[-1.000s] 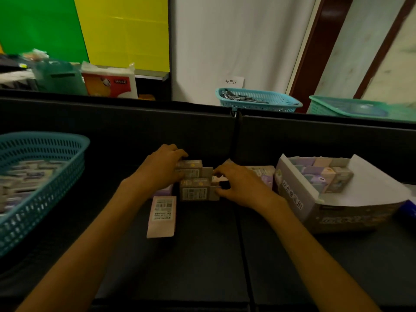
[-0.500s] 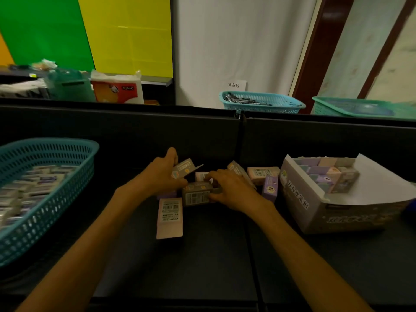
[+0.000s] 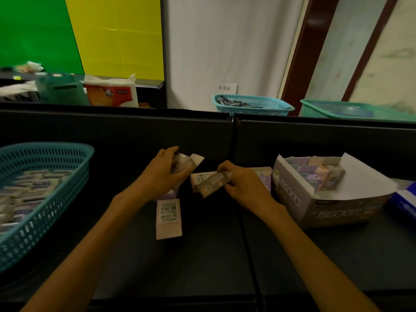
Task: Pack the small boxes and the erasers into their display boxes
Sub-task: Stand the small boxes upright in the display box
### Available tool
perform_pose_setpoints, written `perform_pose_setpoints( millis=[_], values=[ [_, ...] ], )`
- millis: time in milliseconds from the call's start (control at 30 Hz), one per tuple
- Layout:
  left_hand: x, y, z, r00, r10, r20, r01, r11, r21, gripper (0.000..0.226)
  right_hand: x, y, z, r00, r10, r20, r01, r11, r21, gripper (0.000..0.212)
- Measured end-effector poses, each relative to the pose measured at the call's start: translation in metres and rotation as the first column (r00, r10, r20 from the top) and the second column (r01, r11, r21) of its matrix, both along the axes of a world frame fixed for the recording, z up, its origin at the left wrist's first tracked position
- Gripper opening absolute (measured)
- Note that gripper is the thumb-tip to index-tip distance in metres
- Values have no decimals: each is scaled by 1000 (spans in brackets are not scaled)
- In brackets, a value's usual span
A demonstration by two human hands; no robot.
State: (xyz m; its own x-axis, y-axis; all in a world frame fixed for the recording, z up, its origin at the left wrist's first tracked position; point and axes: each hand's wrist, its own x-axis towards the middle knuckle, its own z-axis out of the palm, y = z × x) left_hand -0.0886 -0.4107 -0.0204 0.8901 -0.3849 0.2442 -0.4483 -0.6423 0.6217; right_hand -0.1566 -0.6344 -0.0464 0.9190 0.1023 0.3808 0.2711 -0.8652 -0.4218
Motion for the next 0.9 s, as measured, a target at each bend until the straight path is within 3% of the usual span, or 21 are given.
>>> perform_pose_setpoints(
  millis=[67, 200, 367, 433, 600, 900],
  values=[
    [-6, -1, 4, 998, -18, 62, 20, 999, -27, 72, -6, -4, 4, 1000, 15, 4, -15, 994, 105, 36],
    [-15, -6, 11, 991, -62, 118, 78, 988, -137, 44, -19, -11, 11, 998, 49, 30, -55, 967, 250, 39],
    [-25, -22, 17, 995, -96, 31, 101, 955, -280, 48, -29, -24, 19, 998, 47, 37, -58, 925, 376, 25],
    [-29, -29, 20, 994, -105, 36, 111, 946, -305, 52, -32, -28, 20, 998, 10, 61, -32, 926, 376, 20],
    [-35, -54, 25, 988, -156, 5, 149, 933, -328, 70, -42, -42, 19, 995, -16, 100, -21, 935, 355, 31],
    [-49, -120, 42, 951, -301, 76, 305, 861, -407, 58, -75, -113, 60, 966, -2, 258, -111, 899, 424, 59]
  ],
)
